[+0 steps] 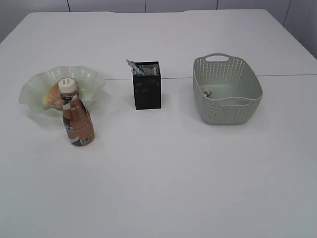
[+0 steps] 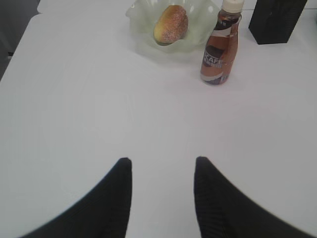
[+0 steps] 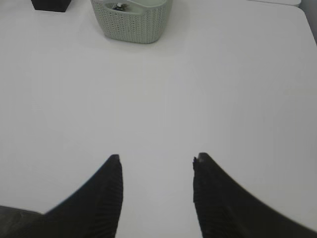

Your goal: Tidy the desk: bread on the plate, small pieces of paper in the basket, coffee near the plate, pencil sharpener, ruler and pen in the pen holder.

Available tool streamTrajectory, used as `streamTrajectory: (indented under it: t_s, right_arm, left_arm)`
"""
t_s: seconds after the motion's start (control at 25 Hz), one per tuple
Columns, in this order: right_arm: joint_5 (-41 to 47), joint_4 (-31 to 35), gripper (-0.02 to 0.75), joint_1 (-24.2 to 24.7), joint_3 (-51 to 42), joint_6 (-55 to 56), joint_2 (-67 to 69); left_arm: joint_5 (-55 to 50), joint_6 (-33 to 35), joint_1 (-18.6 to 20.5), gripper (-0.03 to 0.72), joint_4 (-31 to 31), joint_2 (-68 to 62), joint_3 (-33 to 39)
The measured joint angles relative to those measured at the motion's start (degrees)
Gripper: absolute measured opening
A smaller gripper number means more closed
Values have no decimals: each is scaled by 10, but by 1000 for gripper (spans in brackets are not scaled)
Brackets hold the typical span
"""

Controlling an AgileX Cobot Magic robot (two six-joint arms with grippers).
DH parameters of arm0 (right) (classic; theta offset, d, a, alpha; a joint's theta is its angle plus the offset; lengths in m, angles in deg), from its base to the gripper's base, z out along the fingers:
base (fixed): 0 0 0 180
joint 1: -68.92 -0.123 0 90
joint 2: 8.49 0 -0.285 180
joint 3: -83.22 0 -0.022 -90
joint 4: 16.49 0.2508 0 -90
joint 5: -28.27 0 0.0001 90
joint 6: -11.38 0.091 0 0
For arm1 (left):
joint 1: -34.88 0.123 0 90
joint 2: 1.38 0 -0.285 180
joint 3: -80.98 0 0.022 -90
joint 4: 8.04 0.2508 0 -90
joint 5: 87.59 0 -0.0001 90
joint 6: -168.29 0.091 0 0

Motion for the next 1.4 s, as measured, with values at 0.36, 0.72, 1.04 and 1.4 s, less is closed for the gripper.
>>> streamTrajectory:
  t_s: [0.36,0.72,1.04,1.4]
  right_arm:
    - [0,0,347,0,0,0,0]
    - [0,0,347,16,0,0,-15]
    - [0,0,347,100,0,0,-20]
    - [0,0,347,144,0,0,-21]
  left_arm:
    - [0,1,0,307,4,0,0]
    - [1,2,0,307,4,0,0]
    - [1,3,0,307,5,0,0]
    - [1,3,0,307,10,0,0]
